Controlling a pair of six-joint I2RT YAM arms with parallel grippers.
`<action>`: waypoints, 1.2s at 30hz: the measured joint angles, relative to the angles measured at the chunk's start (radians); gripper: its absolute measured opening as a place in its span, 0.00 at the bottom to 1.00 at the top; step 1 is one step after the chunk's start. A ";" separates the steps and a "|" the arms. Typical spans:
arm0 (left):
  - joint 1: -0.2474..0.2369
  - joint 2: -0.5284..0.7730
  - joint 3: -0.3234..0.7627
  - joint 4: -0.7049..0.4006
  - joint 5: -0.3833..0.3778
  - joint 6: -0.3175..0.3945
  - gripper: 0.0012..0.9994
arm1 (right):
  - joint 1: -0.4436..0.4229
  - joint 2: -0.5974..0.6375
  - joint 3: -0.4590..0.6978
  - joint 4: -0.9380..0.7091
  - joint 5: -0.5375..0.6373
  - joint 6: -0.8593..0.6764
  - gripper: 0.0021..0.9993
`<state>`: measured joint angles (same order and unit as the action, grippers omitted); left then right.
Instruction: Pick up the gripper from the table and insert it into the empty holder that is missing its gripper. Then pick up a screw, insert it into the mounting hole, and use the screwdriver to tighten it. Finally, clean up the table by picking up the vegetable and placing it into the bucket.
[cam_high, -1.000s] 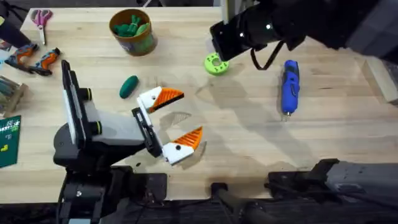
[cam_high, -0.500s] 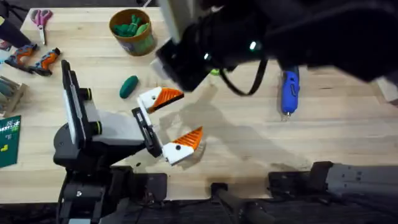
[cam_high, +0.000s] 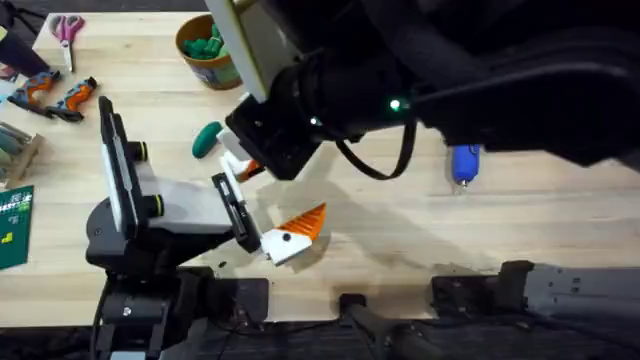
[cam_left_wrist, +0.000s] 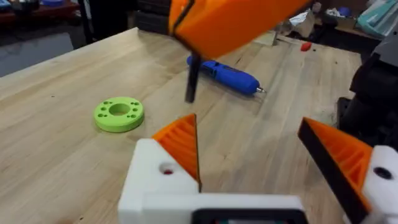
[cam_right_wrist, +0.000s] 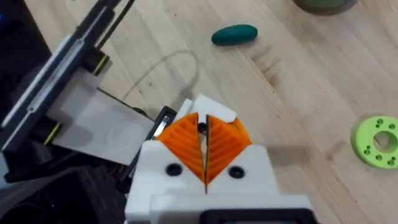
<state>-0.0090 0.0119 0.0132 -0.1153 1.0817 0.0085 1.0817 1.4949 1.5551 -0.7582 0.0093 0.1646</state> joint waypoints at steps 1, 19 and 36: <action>0.000 0.000 0.000 0.000 0.000 0.000 0.99 | 0.000 0.006 0.000 0.001 0.000 0.000 0.00; 0.000 0.000 0.000 0.000 0.000 0.000 0.99 | 0.001 0.078 0.000 0.024 -0.004 -0.002 0.00; 0.000 0.000 0.000 0.000 0.000 0.000 0.99 | 0.001 0.079 0.000 0.000 -0.004 -0.005 0.00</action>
<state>-0.0090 0.0117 0.0132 -0.1150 1.0813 0.0082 1.0828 1.5737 1.5555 -0.7586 0.0055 0.1596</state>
